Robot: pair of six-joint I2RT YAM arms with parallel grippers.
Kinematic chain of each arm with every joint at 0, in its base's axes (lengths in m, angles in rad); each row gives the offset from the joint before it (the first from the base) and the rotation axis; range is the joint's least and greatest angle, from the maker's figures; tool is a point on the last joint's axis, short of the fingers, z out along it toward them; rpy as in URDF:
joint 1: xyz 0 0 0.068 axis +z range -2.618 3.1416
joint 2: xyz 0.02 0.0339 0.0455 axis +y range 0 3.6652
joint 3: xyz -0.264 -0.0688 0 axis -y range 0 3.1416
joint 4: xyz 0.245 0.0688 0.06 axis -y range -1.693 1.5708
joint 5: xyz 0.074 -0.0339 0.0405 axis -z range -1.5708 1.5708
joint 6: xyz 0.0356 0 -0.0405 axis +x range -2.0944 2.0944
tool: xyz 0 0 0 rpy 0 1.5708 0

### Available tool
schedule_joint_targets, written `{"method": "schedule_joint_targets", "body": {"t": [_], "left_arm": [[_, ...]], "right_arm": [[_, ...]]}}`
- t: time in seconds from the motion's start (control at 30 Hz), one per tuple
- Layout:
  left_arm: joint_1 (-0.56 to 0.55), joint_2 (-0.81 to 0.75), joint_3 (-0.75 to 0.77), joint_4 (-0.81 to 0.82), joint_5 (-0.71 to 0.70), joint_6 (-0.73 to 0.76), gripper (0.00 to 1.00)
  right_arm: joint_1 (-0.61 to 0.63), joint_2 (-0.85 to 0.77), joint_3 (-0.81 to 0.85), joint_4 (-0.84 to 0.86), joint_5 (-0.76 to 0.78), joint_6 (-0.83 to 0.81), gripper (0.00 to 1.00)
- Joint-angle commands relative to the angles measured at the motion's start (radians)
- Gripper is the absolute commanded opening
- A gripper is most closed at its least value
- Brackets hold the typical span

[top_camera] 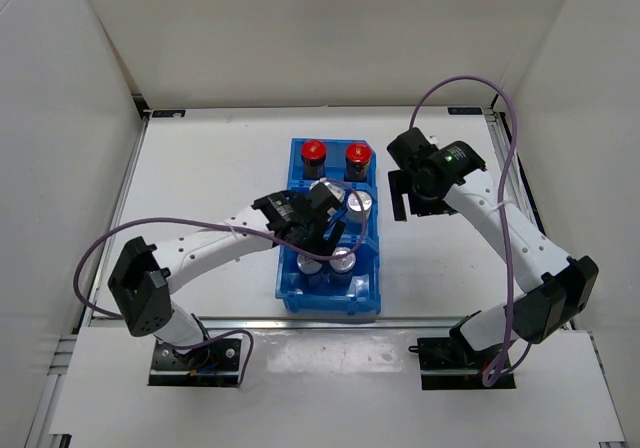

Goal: Organize the condiment bottles

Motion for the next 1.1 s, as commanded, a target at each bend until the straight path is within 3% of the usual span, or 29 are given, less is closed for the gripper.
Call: {"method": "schedule_joint_targets", "body": {"t": [0.0,0.17,0.3,0.43,0.53,0.7,0.87,1.07], "left_arm": [[0.012,-0.117,0.149,-0.052,-0.073,0.062,1.00],[0.081,-0.185,0.251,-0.052,-0.143,0.101,1.00],[0.178,-0.264,0.213,-0.029,-0.264,0.006,1.00],[0.375,-0.373,0.052,0.035,-0.228,-0.013,1.00],[0.623,-0.400,-0.017,0.064,-0.193,-0.013,1.00],[0.791,-0.409,-0.189,0.265,-0.156,0.011,1.00],[0.810,-0.435,-0.315,0.466,-0.206,0.062,1.00],[0.819,-0.403,-0.292,0.374,-0.183,-0.034,1.00]], "right_arm": [[-0.003,-0.020,0.038,0.025,0.003,-0.016,0.99],[-0.003,-0.020,0.047,0.034,0.003,-0.016,0.99],[-0.003,-0.031,0.047,0.034,0.035,0.002,0.99],[-0.003,-0.050,0.047,0.034,0.035,0.002,0.99],[-0.003,-0.050,0.047,0.034,0.044,0.002,0.99],[-0.003,-0.061,0.047,0.034,0.044,0.012,0.99],[-0.003,-0.095,0.029,0.034,0.044,0.012,0.99],[-0.003,-0.139,0.000,0.025,0.044,0.012,0.99]]}}
